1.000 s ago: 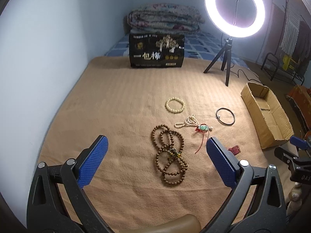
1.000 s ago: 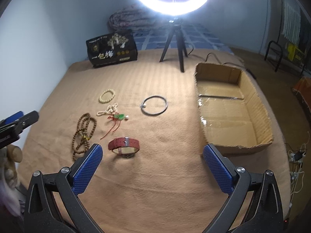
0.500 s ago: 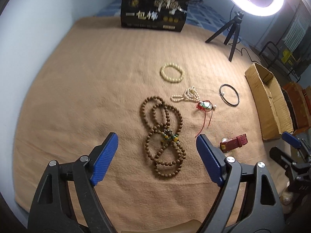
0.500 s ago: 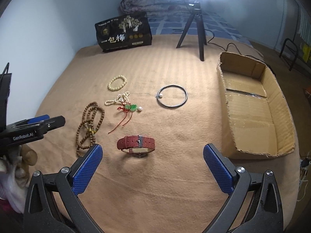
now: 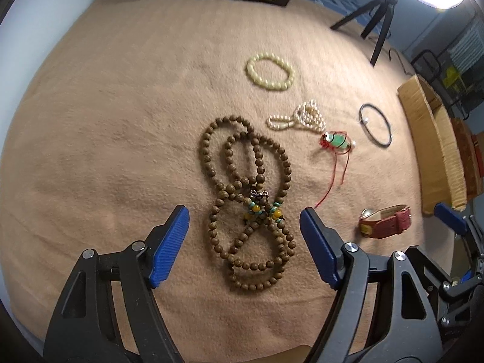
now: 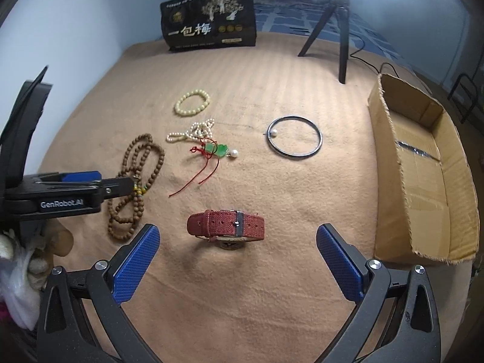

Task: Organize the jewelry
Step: 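Lower the left tool onto the brown bead mala while the right tool approaches the red watch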

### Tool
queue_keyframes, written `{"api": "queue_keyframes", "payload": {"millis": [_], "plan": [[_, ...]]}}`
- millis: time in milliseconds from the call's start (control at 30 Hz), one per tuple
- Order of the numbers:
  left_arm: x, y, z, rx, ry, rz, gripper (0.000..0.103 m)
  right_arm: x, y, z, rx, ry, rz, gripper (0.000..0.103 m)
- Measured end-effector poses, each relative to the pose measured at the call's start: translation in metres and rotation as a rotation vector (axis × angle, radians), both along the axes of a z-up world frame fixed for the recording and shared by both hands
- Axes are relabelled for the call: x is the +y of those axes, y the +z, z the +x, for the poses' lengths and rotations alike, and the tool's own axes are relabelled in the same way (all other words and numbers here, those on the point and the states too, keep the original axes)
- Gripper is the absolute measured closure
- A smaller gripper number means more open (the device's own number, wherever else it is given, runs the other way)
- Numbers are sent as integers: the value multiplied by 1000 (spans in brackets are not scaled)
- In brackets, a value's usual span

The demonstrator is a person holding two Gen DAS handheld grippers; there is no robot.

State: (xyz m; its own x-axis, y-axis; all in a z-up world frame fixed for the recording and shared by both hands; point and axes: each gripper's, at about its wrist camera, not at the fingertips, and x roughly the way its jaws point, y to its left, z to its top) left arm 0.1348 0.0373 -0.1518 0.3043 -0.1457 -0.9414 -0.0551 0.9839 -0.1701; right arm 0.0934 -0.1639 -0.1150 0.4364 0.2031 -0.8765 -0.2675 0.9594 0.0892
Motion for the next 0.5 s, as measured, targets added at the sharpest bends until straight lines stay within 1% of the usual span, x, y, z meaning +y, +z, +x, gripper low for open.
{"api": "queue_keyframes", "payload": {"millis": [167,300,467,500], "plan": [[-3,-13,8,16,-15,39,25,3,-8,6,5,3,-27,1],[-4,-23,16,39,-6,30,25,4,-14,13,11,1,-45,1],[-9,-27,21,30,-17,56,26,8,-20,17,14,6,-68,1],[-9,-27,21,28,-17,58,27,9,-21,18,14,6,-71,1]]}}
